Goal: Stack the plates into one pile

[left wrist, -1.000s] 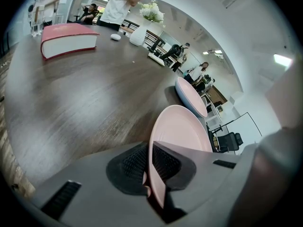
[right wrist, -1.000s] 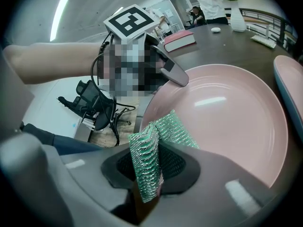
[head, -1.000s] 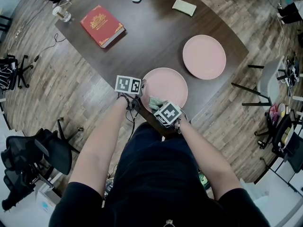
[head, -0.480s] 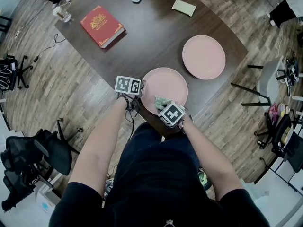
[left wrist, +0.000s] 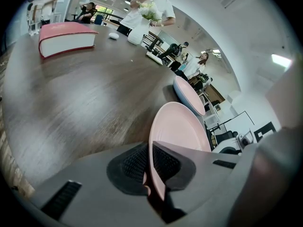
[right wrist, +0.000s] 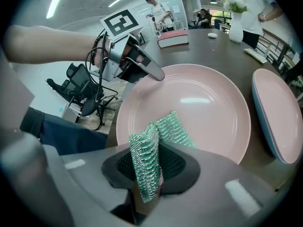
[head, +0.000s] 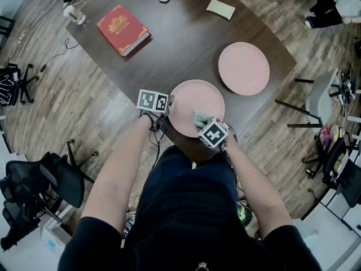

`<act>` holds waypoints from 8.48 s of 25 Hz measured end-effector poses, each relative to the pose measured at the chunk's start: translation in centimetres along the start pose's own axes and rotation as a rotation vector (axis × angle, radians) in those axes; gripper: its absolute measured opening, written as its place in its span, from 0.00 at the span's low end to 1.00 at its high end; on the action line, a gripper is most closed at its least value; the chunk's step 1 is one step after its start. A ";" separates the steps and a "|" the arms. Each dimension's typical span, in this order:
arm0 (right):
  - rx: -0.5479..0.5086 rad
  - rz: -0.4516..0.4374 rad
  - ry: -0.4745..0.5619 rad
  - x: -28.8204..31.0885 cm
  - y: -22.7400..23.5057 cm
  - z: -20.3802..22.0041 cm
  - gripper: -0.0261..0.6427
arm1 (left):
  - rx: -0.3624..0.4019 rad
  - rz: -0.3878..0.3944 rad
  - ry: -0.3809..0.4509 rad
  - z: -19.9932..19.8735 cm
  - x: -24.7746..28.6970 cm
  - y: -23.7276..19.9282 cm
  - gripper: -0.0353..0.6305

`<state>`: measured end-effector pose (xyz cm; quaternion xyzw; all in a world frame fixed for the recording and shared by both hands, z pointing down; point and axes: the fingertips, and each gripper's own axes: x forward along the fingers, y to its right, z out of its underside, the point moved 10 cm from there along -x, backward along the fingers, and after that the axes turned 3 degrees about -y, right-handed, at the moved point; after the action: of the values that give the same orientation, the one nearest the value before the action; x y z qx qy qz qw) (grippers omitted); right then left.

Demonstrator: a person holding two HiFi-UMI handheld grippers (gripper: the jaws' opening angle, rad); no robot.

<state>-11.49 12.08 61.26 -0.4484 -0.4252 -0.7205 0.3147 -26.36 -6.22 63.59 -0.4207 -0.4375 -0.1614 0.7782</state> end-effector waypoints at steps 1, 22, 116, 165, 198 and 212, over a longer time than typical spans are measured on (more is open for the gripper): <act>0.000 0.009 -0.003 -0.4 0.3 -0.1 0.17 | 0.000 0.001 -0.001 0.0 0.0 0.0 0.07; -0.142 0.144 -0.021 -2.1 4.5 -0.7 0.17 | -0.023 0.014 0.004 0.4 0.1 0.0 0.07; -0.018 0.004 0.070 0.3 -1.7 -0.8 0.17 | -0.053 0.017 0.007 0.5 0.1 0.0 0.07; -0.053 0.362 0.466 -12.5 1.2 0.2 0.17 | -0.409 0.054 0.286 5.7 -6.6 0.9 0.08; -0.186 0.333 0.775 -31.6 9.5 12.1 0.17 | -0.831 -0.082 0.782 11.7 -11.2 24.7 0.09; -0.195 0.279 0.816 -35.4 16.3 17.5 0.17 | -0.875 -0.086 0.868 9.8 -6.3 33.1 0.09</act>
<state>22.86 23.08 38.44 -0.2081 -0.1316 -0.8259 0.5072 -14.75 20.48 43.99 -0.5789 0.0091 -0.5133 0.6334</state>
